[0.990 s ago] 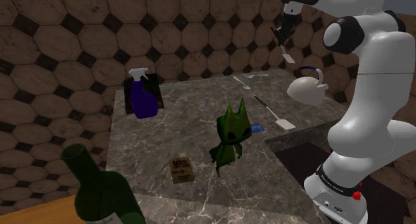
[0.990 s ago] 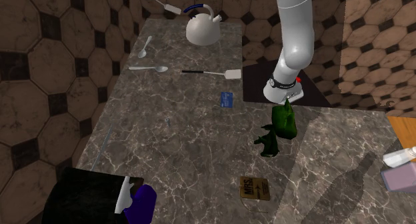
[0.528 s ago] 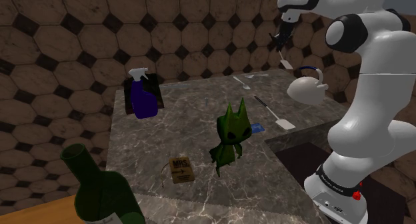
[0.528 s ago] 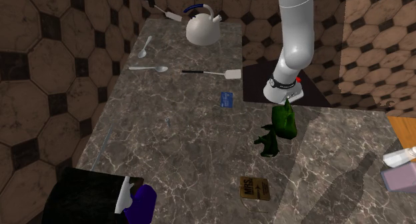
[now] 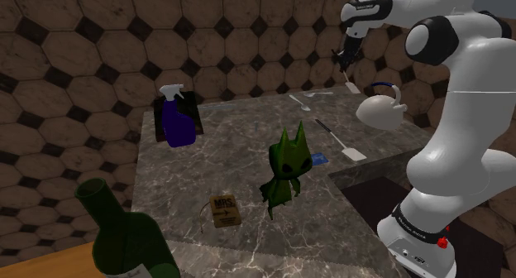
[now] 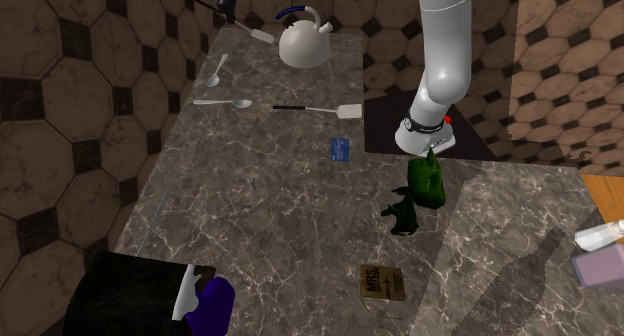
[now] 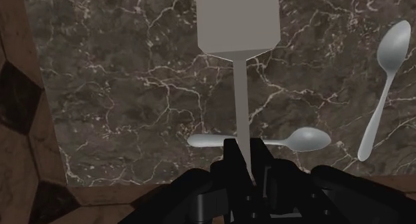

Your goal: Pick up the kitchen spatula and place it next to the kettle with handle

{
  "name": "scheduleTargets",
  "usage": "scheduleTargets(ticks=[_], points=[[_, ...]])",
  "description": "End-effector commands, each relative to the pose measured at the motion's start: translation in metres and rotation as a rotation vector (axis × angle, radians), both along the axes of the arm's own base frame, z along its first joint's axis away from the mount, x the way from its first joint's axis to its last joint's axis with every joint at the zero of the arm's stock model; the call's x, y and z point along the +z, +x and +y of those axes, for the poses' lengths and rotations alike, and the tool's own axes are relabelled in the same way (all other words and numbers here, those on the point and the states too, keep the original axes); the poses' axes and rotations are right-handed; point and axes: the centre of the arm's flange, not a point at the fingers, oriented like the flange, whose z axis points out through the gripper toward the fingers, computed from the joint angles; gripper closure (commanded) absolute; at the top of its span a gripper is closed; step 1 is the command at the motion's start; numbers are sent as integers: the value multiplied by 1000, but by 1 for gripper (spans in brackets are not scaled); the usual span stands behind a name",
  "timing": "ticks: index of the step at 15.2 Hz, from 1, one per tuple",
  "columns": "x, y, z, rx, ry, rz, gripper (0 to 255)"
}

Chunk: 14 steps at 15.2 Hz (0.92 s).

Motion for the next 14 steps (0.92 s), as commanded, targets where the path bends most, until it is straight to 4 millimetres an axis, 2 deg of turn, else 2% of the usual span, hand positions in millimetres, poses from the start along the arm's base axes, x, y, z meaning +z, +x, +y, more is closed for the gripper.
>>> scheduleTargets(ticks=[1, 14], points=[[-11, 0, -1, 0, 0, -1, 255], [-80, 0, -1, 0, 0, -1, 255]])
